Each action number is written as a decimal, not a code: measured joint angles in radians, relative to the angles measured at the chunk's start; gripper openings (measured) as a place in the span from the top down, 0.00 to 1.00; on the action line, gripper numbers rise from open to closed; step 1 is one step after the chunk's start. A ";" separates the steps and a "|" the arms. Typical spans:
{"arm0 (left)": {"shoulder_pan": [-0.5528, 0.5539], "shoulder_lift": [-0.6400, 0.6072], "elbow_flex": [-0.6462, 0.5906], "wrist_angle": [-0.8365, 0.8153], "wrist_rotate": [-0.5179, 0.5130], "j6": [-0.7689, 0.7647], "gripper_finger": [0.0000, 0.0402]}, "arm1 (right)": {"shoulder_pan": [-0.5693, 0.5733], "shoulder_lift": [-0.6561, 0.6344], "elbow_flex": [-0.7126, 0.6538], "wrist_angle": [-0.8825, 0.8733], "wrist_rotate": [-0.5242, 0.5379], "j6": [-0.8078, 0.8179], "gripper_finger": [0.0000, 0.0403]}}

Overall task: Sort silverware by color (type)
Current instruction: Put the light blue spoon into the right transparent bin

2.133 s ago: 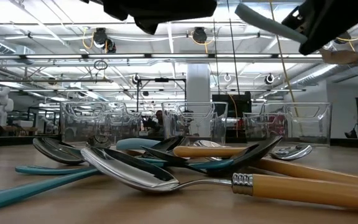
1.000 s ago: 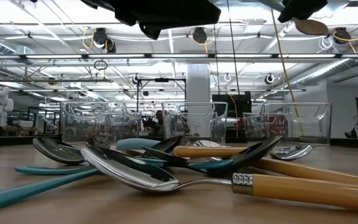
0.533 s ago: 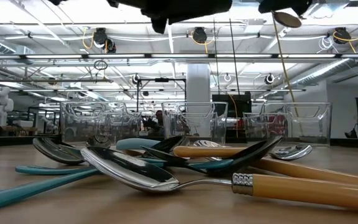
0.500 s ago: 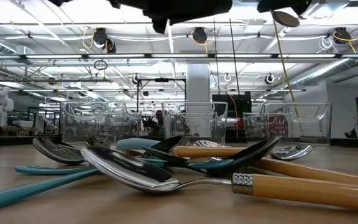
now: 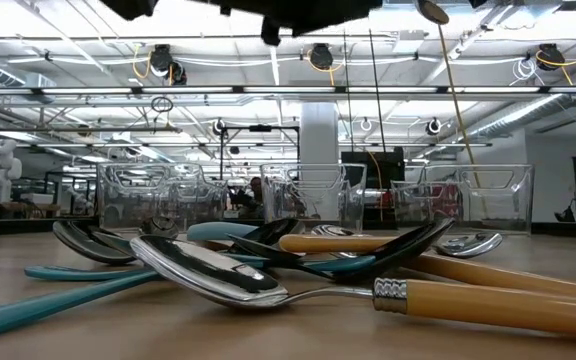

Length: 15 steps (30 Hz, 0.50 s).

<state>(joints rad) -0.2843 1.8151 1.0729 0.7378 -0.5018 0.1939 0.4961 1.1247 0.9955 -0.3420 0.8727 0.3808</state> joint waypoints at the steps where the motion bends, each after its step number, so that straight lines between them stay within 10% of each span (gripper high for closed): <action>1: 0.001 0.000 0.011 0.001 0.000 0.009 0.66 | 0.000 0.000 0.000 0.011 0.017 -0.005 0.96; 15: 0.016 0.000 0.061 -0.010 0.000 0.007 0.42 | 0.000 0.063 0.000 0.232 0.074 -0.139 0.96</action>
<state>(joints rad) -0.2687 1.8152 1.1343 0.7277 -0.5014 0.2004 0.4961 1.1873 0.9955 -0.1096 0.9464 0.2417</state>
